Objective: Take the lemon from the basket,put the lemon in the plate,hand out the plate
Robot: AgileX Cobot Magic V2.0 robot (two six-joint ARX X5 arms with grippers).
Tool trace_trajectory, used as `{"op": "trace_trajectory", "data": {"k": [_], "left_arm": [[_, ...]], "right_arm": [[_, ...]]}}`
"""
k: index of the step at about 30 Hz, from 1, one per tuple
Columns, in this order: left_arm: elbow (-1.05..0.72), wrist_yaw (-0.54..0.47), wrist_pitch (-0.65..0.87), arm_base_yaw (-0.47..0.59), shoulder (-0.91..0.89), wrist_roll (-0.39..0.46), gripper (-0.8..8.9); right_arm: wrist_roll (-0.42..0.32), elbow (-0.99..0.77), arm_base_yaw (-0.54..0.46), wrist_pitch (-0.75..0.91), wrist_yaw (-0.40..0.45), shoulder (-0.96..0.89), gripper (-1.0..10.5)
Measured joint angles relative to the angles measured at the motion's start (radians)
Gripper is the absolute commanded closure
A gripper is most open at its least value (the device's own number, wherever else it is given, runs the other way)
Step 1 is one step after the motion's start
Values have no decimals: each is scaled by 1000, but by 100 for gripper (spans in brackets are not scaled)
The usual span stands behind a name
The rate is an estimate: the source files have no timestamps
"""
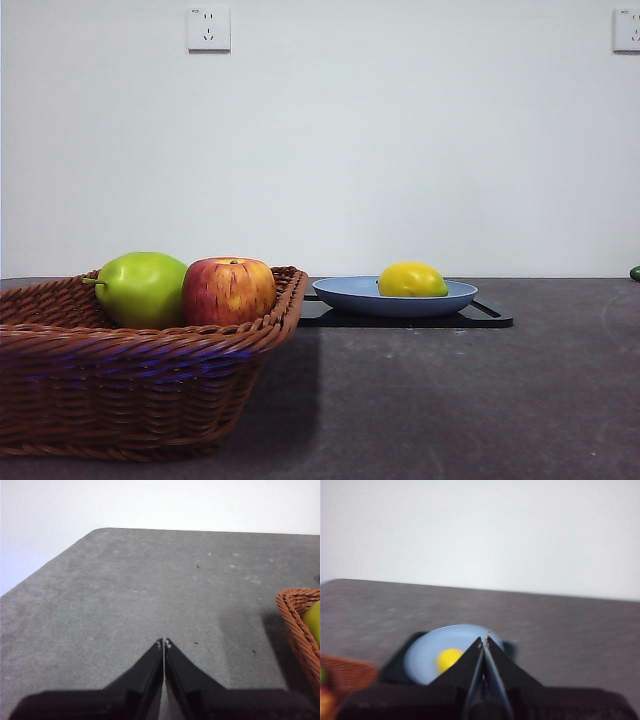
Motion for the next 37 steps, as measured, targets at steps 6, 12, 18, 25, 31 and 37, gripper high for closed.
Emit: {"op": "trace_trajectory", "data": {"k": [6,12,18,25,31,37], "left_arm": [[0,0,0,0,0,0,804],[0,0,0,0,0,0,804],[0,0,0,0,0,0,804],[0,0,0,0,0,0,804],[0,0,0,0,0,0,804],[0,0,0,0,0,0,804]], "right_arm": [[-38,-57,-34,35,26,-172,943],[-39,-307,-137,19,-3,-296,943],[-35,-447,-192,32,-123,-372,943],[-50,-493,-199,35,-129,-420,943],[-63,-513,-213,40,-130,-430,943],[-62,-523,-217,-6,-129,-430,943]]}}
